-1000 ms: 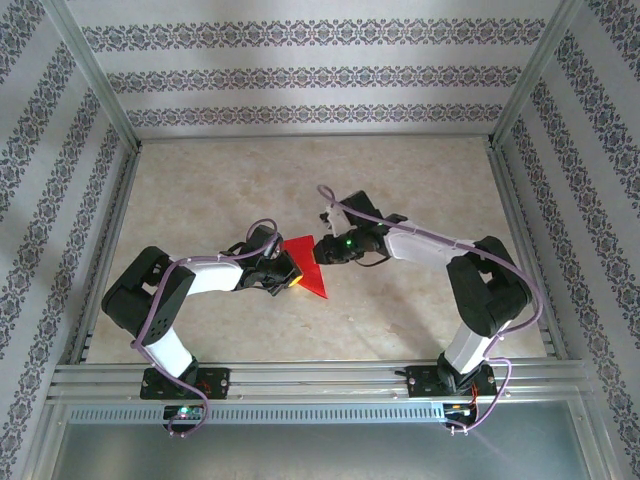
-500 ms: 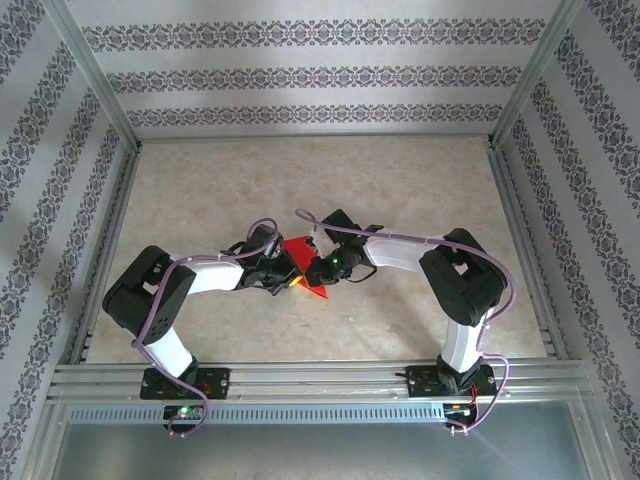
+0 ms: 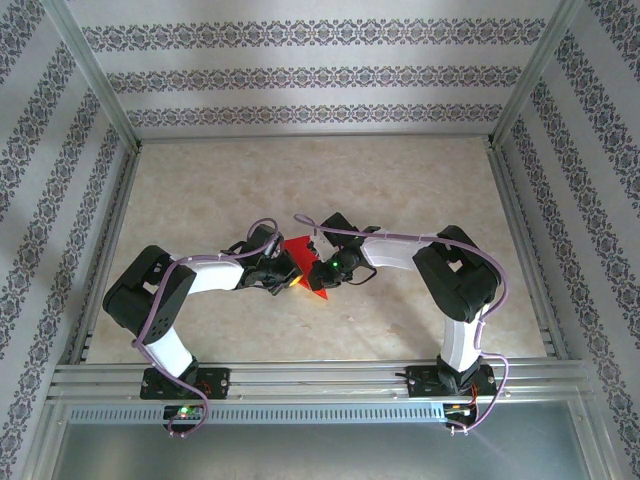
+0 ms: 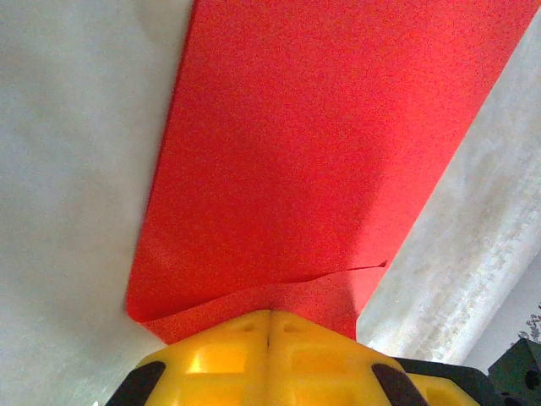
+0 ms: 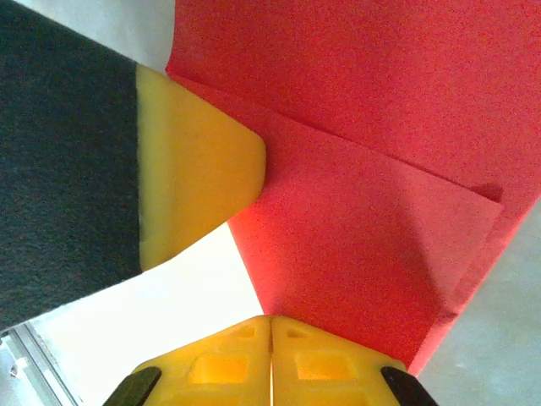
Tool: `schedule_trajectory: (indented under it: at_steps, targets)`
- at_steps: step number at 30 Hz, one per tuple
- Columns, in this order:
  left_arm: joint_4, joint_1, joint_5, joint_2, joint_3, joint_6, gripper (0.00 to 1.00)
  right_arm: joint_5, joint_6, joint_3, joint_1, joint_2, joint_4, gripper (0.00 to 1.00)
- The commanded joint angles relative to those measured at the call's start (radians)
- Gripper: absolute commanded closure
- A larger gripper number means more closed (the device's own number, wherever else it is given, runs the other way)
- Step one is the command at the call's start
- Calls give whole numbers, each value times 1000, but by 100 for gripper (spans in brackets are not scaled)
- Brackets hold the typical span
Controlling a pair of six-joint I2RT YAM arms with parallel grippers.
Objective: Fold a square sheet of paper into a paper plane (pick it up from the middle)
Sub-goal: Third fold the triangle at the center of the table.
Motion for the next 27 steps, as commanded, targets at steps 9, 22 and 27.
schedule_trajectory:
  at_steps: [9, 22, 27]
  targets:
    - [-195, -15, -71, 76, -31, -1, 98, 36, -32, -13, 3, 35, -50, 91]
    - [-223, -15, -79, 83, -25, 1, 98, -6, -53, -75, -11, -32, -93, 91]
    - [-233, -15, -81, 89, -16, 4, 99, -7, -55, -101, -15, -53, -105, 91]
